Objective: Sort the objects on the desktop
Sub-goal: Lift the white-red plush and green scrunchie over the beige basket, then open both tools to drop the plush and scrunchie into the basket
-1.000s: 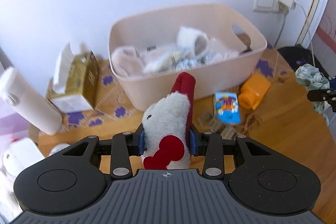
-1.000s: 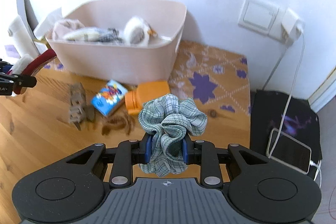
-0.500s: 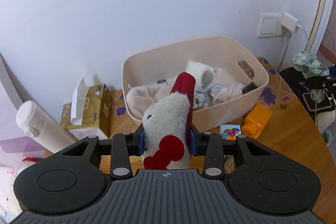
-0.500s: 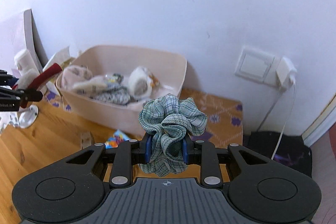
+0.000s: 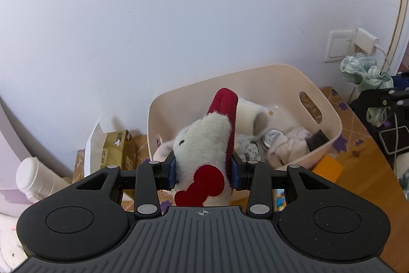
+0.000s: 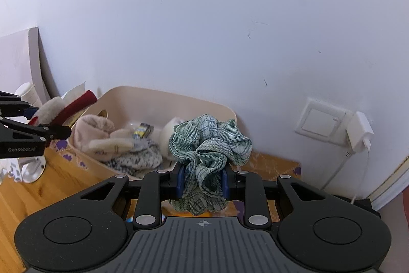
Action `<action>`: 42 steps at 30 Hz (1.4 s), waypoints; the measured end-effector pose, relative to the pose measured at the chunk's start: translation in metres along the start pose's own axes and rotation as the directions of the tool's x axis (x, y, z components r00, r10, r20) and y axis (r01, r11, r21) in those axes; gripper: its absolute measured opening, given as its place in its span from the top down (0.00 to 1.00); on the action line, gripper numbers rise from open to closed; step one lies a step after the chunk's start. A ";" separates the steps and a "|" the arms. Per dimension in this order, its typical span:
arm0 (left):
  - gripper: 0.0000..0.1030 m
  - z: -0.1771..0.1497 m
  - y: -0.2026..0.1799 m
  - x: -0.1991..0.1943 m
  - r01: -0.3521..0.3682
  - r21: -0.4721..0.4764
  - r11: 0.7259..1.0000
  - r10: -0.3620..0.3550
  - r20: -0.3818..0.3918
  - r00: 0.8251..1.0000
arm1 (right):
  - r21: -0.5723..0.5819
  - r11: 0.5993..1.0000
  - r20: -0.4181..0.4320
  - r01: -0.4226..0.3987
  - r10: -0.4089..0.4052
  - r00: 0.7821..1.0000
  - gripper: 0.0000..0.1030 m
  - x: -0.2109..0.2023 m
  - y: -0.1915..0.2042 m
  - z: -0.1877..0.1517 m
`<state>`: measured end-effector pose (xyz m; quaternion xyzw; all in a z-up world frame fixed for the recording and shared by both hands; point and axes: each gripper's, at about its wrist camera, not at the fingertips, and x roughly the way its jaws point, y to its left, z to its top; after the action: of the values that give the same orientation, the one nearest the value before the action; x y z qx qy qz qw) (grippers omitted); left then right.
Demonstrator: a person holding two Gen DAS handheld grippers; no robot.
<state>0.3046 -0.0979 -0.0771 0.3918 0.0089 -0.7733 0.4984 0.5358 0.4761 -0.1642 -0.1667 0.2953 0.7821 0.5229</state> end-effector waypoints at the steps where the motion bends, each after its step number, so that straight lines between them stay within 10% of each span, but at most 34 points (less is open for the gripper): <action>1: 0.61 0.002 -0.001 0.005 -0.001 0.000 1.000 0.001 -0.004 1.000 | -0.001 1.000 0.001 0.001 -0.001 1.000 0.75 0.004 0.001 0.003; 26: 0.59 0.001 -0.012 0.107 0.051 -0.123 0.991 -0.077 -0.221 0.972 | -0.121 0.992 -0.120 -0.034 0.020 0.993 0.72 0.111 0.034 0.014; 42: 0.25 0.001 -0.025 0.087 0.008 -0.079 0.997 -0.023 -0.198 0.980 | -0.130 0.991 -0.086 -0.033 0.022 0.996 0.22 0.105 0.032 0.007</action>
<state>0.2673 -0.1525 -0.1389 0.4473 0.0920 -0.7331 0.5040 0.4649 0.5476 -0.2095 -0.2295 0.2671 0.7993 0.4869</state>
